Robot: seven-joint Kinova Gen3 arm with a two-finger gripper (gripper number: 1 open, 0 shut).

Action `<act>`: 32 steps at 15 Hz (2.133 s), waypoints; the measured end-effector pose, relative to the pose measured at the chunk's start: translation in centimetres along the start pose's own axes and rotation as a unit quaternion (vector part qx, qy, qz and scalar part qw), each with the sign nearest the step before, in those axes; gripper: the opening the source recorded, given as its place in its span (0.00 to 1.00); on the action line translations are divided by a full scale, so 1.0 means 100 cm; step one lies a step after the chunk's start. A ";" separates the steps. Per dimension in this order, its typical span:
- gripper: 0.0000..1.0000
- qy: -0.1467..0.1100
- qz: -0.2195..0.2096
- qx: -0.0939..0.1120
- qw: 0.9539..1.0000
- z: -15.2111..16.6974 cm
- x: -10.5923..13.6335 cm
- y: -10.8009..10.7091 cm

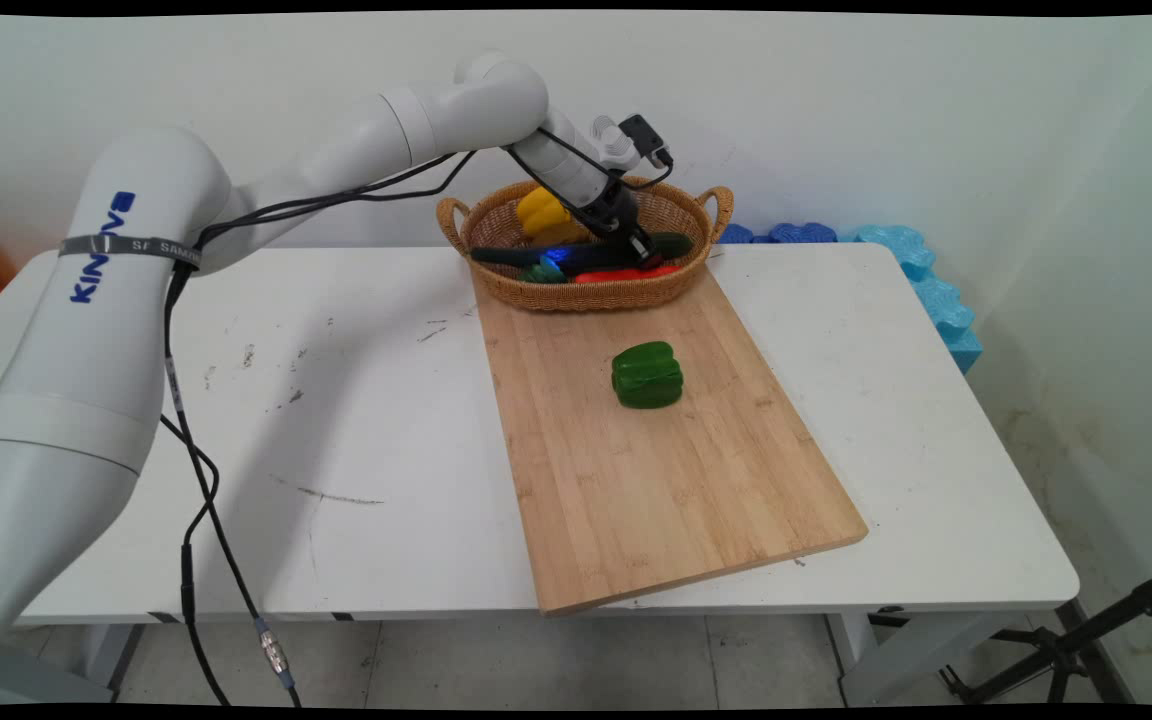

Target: Place the picked object on the cutting board

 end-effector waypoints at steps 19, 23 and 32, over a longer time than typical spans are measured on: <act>0.00 0.021 0.024 0.008 0.999 -0.086 0.001 0.011; 0.00 0.028 0.028 0.010 0.999 -0.118 0.000 0.020; 0.00 0.039 0.009 -0.020 0.999 -0.190 -0.016 0.073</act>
